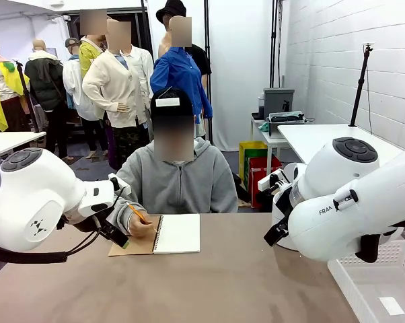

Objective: Sort the paper based on its condition.
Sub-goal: If a person hands you a paper, place it in the Organizing basket , and if it's crumpled, put it in the Trash can.

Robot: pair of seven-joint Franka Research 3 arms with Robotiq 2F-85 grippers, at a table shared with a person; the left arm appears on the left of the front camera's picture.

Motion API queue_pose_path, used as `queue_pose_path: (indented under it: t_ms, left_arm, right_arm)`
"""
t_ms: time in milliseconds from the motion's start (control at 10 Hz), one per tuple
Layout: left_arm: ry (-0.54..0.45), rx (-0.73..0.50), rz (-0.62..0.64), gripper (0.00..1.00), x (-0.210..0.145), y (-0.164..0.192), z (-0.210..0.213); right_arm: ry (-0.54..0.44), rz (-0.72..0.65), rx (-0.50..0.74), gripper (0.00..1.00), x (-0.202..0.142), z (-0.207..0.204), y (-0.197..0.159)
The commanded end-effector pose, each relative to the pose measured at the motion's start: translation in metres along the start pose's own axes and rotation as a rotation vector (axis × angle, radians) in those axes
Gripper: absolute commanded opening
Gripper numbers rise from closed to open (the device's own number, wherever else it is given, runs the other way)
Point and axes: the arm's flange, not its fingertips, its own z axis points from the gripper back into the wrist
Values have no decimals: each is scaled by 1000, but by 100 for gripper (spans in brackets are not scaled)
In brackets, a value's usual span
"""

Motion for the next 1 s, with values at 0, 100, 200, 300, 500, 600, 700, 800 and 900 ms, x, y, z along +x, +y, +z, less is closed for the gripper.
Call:
queue_pose_path:
  t_ms: [0,100,200,300,500,600,700,800,900]
  left_arm:
    - [-3,-16,2,100,-3,-1,7]
    - [-45,80,-63,100,-5,-5,14]
    - [-66,107,-82,100,-9,-9,20]
    - [-88,127,-95,100,-13,-12,24]
    - [-136,163,-143,100,-10,-23,46]
    - [-190,194,-176,100,-9,-30,60]
    - [-229,246,-203,100,-9,-40,75]
    - [-239,280,-208,100,-11,-48,92]
    - [-209,271,-213,100,-9,-55,108]
  right_arm:
    - [32,11,56,100,4,0,8]
    - [70,9,48,100,4,1,14]
    - [84,7,84,100,8,3,23]
    - [85,20,108,100,13,3,27]
    - [92,29,157,100,23,19,38]
    - [99,27,164,100,35,32,44]
    - [78,44,182,100,44,45,46]
    - [67,52,187,100,56,59,49]
    - [48,71,166,100,63,73,50]
